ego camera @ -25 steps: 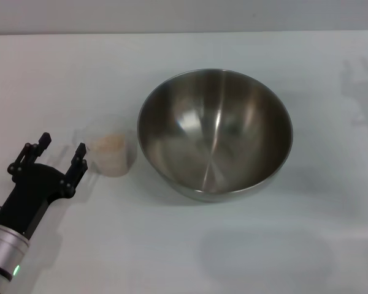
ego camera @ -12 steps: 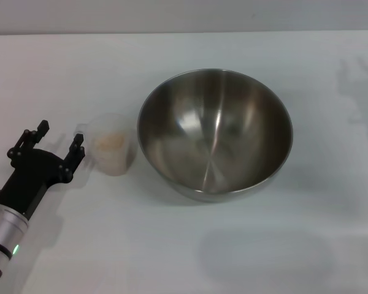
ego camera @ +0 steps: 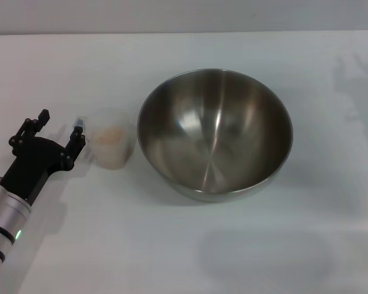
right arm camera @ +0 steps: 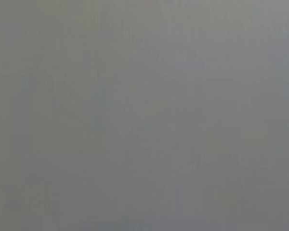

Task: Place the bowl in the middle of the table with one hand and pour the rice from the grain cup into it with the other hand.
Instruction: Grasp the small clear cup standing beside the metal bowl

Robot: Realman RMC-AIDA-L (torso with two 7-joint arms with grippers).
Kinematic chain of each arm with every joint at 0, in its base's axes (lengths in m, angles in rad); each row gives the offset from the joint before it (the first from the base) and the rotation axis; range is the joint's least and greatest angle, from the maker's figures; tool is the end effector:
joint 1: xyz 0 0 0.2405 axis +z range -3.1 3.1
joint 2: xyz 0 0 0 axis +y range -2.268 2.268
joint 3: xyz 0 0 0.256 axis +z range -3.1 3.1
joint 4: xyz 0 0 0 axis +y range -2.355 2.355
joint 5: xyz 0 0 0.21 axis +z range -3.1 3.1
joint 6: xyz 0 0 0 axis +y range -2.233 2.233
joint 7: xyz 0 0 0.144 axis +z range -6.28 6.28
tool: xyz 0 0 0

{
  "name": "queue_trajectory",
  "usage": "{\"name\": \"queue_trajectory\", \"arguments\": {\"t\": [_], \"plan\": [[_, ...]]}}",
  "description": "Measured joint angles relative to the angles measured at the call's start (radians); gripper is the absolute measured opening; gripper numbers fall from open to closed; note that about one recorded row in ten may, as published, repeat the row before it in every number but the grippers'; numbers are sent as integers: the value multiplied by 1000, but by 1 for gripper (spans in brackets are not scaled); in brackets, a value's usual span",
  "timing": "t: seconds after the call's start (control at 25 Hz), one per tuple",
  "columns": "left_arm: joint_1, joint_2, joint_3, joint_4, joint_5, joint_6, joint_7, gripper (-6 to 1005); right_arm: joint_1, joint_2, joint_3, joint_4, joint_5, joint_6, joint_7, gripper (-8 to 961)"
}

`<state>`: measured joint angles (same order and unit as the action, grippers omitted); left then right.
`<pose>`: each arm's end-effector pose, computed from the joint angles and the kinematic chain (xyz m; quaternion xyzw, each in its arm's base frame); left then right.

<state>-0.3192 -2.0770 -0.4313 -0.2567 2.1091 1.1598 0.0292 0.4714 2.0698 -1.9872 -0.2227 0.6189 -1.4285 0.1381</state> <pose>-0.3294 0.2760 -0.0653 -0.7768 -0.1957 -0.2390 0.5487 0.2766 0.3470 0.0308 -0.6265 0.1125 0.4290 0.6410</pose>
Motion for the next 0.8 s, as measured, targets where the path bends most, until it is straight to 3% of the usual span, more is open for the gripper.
{"name": "queue_trajectory", "arguments": {"t": [0.48, 0.72, 0.8], "plan": [[-11, -1, -21, -15, 0, -43, -4, 551, 1, 3, 13, 3, 1, 0, 0, 346], [-14, -2, -18, -22, 6, -50, -11, 336, -3, 3, 13, 3, 1, -4, 0, 347], [-15, -2, -16, -27, 7, -51, -11, 222, -5, 3, 13, 3, 1, -6, 0, 347]]}}
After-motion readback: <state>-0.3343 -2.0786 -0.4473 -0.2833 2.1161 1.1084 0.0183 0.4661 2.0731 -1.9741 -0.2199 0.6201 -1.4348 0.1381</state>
